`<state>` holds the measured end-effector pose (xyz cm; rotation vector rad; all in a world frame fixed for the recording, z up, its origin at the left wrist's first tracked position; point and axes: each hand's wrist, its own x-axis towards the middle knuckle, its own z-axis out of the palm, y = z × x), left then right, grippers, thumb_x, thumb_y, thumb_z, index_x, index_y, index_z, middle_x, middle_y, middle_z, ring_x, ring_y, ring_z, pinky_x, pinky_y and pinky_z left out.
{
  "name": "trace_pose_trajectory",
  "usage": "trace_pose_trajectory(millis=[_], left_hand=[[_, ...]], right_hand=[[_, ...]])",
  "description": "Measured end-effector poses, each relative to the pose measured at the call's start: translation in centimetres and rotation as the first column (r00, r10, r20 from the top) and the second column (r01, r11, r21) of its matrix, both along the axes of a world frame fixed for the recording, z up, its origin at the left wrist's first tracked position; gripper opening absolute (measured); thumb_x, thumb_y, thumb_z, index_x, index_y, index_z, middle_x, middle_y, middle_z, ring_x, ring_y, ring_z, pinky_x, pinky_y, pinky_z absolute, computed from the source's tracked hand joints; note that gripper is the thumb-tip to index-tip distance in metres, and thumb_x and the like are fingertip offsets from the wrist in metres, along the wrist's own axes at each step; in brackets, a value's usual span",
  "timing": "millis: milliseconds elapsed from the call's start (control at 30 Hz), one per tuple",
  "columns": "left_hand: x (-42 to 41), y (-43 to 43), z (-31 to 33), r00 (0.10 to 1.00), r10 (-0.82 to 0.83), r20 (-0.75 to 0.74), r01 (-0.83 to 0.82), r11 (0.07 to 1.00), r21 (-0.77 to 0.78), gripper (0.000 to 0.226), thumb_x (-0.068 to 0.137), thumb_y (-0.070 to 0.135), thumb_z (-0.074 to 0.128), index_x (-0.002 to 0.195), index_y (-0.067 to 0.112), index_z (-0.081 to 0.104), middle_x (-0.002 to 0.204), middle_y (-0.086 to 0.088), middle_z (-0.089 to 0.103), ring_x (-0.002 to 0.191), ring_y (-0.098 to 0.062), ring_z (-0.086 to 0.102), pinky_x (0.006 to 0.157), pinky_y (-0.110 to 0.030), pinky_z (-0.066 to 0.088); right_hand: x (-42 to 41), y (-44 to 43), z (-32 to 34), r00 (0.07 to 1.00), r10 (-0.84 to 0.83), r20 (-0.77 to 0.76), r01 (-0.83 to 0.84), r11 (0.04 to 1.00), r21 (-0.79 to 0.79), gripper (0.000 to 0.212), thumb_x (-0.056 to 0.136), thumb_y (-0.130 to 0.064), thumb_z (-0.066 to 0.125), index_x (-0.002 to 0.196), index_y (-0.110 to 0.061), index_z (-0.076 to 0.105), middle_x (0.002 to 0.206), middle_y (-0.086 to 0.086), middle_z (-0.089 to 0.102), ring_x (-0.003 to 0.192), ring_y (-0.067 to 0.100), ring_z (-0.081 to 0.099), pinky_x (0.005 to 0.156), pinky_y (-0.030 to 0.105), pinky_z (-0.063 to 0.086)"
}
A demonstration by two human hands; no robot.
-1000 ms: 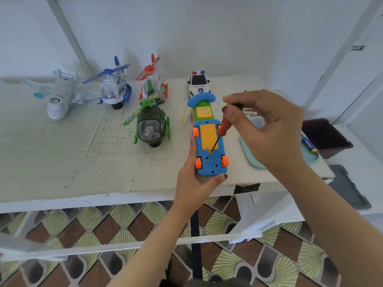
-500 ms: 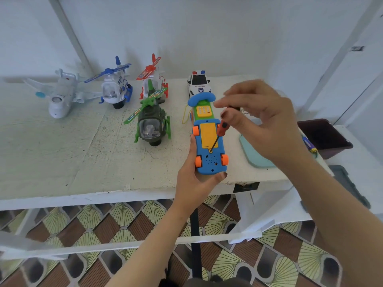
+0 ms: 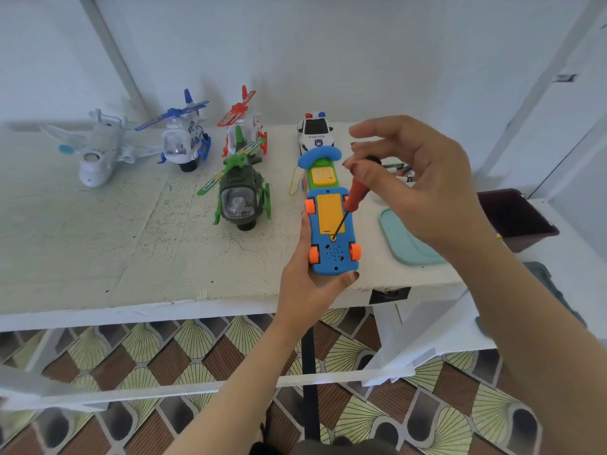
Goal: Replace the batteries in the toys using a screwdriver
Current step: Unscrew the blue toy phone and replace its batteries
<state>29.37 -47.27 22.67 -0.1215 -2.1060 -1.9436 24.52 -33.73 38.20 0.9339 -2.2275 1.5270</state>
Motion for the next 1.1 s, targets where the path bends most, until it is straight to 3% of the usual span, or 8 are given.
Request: trace_pose_trajectory(millis=[133, 267, 367, 500, 733, 867, 1000, 1100], left_hand=[[0.0, 0.2, 0.0, 1.000, 0.001, -0.008, -0.001, 1.000, -0.008, 0.097, 0.081, -0.011, 0.070, 0.152, 0.019, 0.011, 0.114, 0.038, 0.060, 0.104, 0.007, 0.062, 0.085, -0.013, 0.050], [-0.1, 0.1, -0.2, 1.000, 0.021, -0.012, -0.022, 0.999, -0.042, 0.098, 0.081, -0.008, 0.071, 0.151, 0.024, 0.011, 0.116, 0.040, 0.058, 0.107, 0.008, 0.061, 0.089, -0.019, 0.052], [-0.2, 0.1, -0.3, 0.999, 0.031, -0.010, -0.032, 0.998, -0.045, 0.098, 0.082, -0.006, 0.072, 0.152, 0.024, 0.010, 0.116, 0.040, 0.058, 0.109, 0.006, 0.061, 0.090, -0.019, 0.051], [-0.2, 0.0, -0.3, 0.999, 0.033, -0.009, -0.033, 0.999, -0.037, 0.098, 0.082, -0.006, 0.072, 0.154, 0.020, 0.011, 0.117, 0.038, 0.058, 0.109, 0.004, 0.061, 0.091, -0.021, 0.052], [-0.1, 0.1, -0.3, 1.000, 0.004, -0.002, -0.004, 1.000, 0.006, 0.097, 0.082, -0.010, 0.069, 0.155, 0.012, 0.010, 0.120, 0.035, 0.059, 0.109, 0.004, 0.062, 0.087, -0.015, 0.050], [-0.2, -0.1, -0.5, 1.000, 0.017, 0.002, -0.017, 1.000, -0.009, 0.099, 0.081, 0.000, 0.075, 0.155, 0.017, 0.011, 0.124, 0.030, 0.060, 0.114, -0.001, 0.061, 0.094, -0.025, 0.052], [-0.1, -0.2, -0.4, 0.999, 0.022, 0.027, -0.022, 1.000, -0.013, 0.100, 0.080, 0.013, 0.074, 0.156, 0.021, 0.011, 0.130, 0.020, 0.060, 0.120, -0.008, 0.059, 0.099, -0.035, 0.051], [-0.1, -0.3, -0.5, 0.999, 0.033, 0.024, -0.032, 0.999, -0.038, 0.100, 0.080, 0.010, 0.075, 0.156, 0.021, 0.011, 0.129, 0.029, 0.057, 0.120, -0.004, 0.058, 0.099, -0.032, 0.051]], right_hand=[[-0.4, 0.3, -0.4, 0.998, 0.052, 0.032, -0.053, 0.999, 0.013, 0.021, 0.094, -0.004, 0.055, 0.114, -0.009, 0.061, 0.101, -0.001, 0.072, 0.074, 0.012, 0.071, 0.089, 0.014, 0.046], [-0.6, 0.4, -0.9, 0.998, 0.043, -0.052, -0.036, 0.992, 0.123, 0.029, 0.097, -0.011, 0.043, 0.117, -0.017, 0.063, 0.084, 0.004, 0.072, 0.110, 0.012, 0.063, 0.105, 0.026, 0.042], [-0.7, 0.3, -1.1, 0.998, 0.006, -0.066, 0.001, 0.994, 0.106, 0.023, 0.096, -0.022, 0.049, 0.114, -0.023, 0.063, 0.104, 0.008, 0.071, 0.129, 0.003, 0.047, 0.113, 0.029, 0.033], [-0.7, -0.2, -1.0, 0.985, -0.103, -0.140, 0.112, 0.992, 0.060, 0.022, 0.087, -0.038, 0.061, 0.105, -0.029, 0.071, 0.091, 0.000, 0.068, 0.099, -0.002, 0.052, 0.085, 0.011, 0.036], [0.1, -0.8, -0.4, 0.979, -0.127, -0.159, 0.132, 0.991, 0.022, 0.026, 0.086, -0.024, 0.068, 0.111, -0.027, 0.062, 0.086, -0.022, 0.066, 0.092, -0.010, 0.060, 0.103, 0.055, 0.039], [-0.2, -0.6, -0.8, 0.989, -0.066, -0.130, 0.075, 0.995, 0.068, 0.023, 0.091, -0.021, 0.054, 0.112, -0.021, 0.061, 0.095, -0.029, 0.062, 0.102, -0.005, 0.062, 0.107, 0.057, 0.036], [-0.2, -0.6, -1.1, 0.995, -0.033, -0.096, 0.045, 0.992, 0.119, 0.027, 0.091, -0.025, 0.043, 0.111, -0.029, 0.062, 0.114, -0.003, 0.069, 0.135, 0.009, 0.041, 0.120, 0.046, 0.014], [0.1, -1.0, -0.6, 0.992, -0.055, -0.111, 0.063, 0.995, 0.074, 0.013, 0.089, -0.037, 0.055, 0.099, -0.040, 0.064, 0.118, -0.001, 0.066, 0.132, 0.012, 0.045, 0.115, 0.043, 0.026]])
